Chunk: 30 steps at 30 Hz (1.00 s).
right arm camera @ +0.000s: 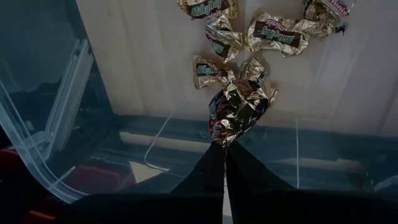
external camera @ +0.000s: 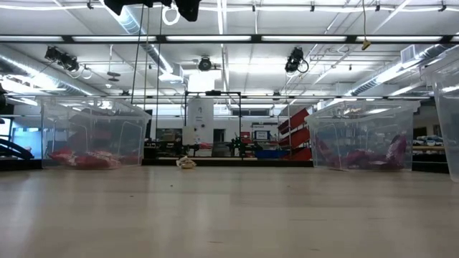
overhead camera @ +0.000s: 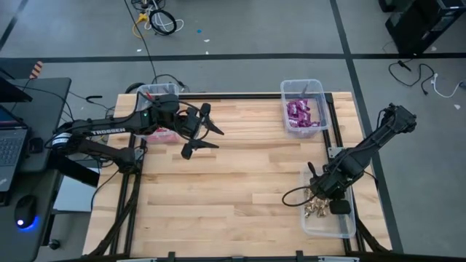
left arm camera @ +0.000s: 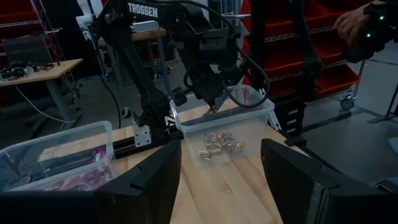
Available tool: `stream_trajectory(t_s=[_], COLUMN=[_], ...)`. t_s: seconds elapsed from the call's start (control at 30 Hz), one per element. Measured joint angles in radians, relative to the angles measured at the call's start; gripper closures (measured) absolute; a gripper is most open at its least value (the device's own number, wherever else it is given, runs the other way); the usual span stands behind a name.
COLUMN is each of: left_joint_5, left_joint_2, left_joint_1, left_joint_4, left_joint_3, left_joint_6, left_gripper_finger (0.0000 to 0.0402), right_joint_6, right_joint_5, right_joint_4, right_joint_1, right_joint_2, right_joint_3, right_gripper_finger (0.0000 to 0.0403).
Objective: Sort candy
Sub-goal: Put the yellow candy into the bottom right transparent bin
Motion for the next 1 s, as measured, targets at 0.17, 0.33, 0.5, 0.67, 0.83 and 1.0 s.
stream_trajectory(t_s=[0.17, 0.33, 0.5, 0.67, 0.83, 1.0], left_joint_5=[0.000, 0.000, 0.000, 0.000, 0.000, 0.000], left_joint_2=[0.000, 0.000, 0.000, 0.000, 0.000, 0.000], left_joint_1=[0.000, 0.000, 0.000, 0.000, 0.000, 0.000], left_joint_4=[0.000, 0.000, 0.000, 0.000, 0.000, -0.001], left_joint_3=[0.000, 0.000, 0.000, 0.000, 0.000, 0.000], left_joint_6=[0.000, 0.000, 0.000, 0.000, -0.001, -0.001], left_gripper_finger=[0.0177, 0.0177, 0.0177, 0.0177, 0.0177, 0.0177], right_joint_6=[0.000, 0.000, 0.016, 0.027, 0.027, 0.030], right_joint_5=[0.002, 0.002, 0.002, 0.003, 0.067, 0.077], right_joint_4=[0.002, 0.003, 0.003, 0.003, 0.003, 0.007], right_joint_1=[0.000, 0.000, 0.000, 0.000, 0.000, 0.000], right_joint_2=[0.000, 0.000, 0.000, 0.000, 0.000, 0.000], right_joint_3=[0.000, 0.000, 0.000, 0.000, 0.000, 0.000], right_gripper_finger=[0.0396, 0.0395, 0.0394, 0.0384, 0.0374, 0.0371])
